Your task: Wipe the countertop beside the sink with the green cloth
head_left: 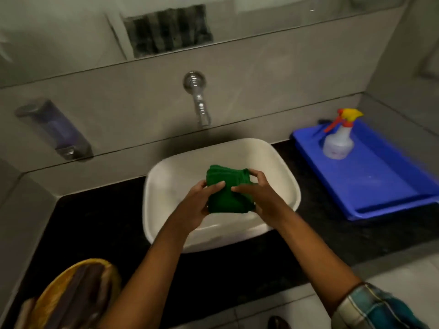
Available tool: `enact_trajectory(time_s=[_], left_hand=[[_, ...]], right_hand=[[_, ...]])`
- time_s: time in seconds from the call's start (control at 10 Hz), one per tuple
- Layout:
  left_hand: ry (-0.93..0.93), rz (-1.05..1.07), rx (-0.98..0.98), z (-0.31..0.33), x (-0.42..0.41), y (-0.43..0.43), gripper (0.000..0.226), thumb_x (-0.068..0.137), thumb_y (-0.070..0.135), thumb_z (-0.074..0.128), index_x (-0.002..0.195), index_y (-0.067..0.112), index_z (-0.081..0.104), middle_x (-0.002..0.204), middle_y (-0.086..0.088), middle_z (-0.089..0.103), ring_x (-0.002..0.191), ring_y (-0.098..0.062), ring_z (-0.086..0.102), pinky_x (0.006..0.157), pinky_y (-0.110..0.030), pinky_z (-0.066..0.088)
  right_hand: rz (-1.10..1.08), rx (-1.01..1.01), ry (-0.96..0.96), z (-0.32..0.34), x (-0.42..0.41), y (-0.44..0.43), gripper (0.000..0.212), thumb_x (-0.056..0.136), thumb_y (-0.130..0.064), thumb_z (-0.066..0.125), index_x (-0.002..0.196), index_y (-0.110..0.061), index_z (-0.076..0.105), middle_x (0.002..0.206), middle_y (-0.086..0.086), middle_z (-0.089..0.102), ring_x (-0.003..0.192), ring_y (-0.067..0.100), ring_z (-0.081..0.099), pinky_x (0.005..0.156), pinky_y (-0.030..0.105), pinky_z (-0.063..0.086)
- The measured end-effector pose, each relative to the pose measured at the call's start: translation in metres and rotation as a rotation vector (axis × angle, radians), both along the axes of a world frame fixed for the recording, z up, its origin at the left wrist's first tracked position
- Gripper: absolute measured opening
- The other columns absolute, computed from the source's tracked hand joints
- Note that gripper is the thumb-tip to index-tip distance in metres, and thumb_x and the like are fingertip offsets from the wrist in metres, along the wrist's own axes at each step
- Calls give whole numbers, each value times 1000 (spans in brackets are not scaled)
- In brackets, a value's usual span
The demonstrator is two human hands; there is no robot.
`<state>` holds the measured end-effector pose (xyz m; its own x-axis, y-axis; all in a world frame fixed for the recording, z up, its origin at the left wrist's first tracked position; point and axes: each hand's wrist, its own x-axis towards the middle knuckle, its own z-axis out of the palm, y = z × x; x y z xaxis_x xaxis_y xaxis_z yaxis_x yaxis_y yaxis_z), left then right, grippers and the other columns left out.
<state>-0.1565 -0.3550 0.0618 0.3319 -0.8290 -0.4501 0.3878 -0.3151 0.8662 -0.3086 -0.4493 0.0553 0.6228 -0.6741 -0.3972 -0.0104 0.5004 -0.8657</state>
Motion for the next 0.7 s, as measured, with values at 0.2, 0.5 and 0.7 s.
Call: enact_trajectory(time_s=[0.2, 0.5, 0.7], left_hand=[[-143, 1, -1, -15, -144, -138, 67, 80, 0, 72, 133, 5, 32, 123, -22, 60, 95, -30, 65, 79, -48, 58], [-1060, -611, 83, -72, -291, -249, 42, 94, 30, 49, 135, 16, 48, 135, -25, 46, 126, -41, 44, 106, -46, 35], [-1623, -728, -15, -97, -262, -238, 50, 97, 48, 36, 136, 20, 50, 155, -16, 30, 148, -32, 15, 114, -64, 11]], right_hand=[[-345, -213, 254, -14, -131, -106, 70, 75, 0, 75, 128, -25, 35, 94, 12, 62, 67, 16, 68, 46, 23, 52], [-125, -662, 993, -61, -269, -218, 31, 83, -12, 61, 114, -15, 56, 115, 14, 65, 104, 30, 61, 89, 31, 45], [301, -809, 1532, -92, -272, -221, 43, 88, -41, 42, 123, -23, 59, 134, 13, 50, 127, 30, 41, 106, 51, 25]])
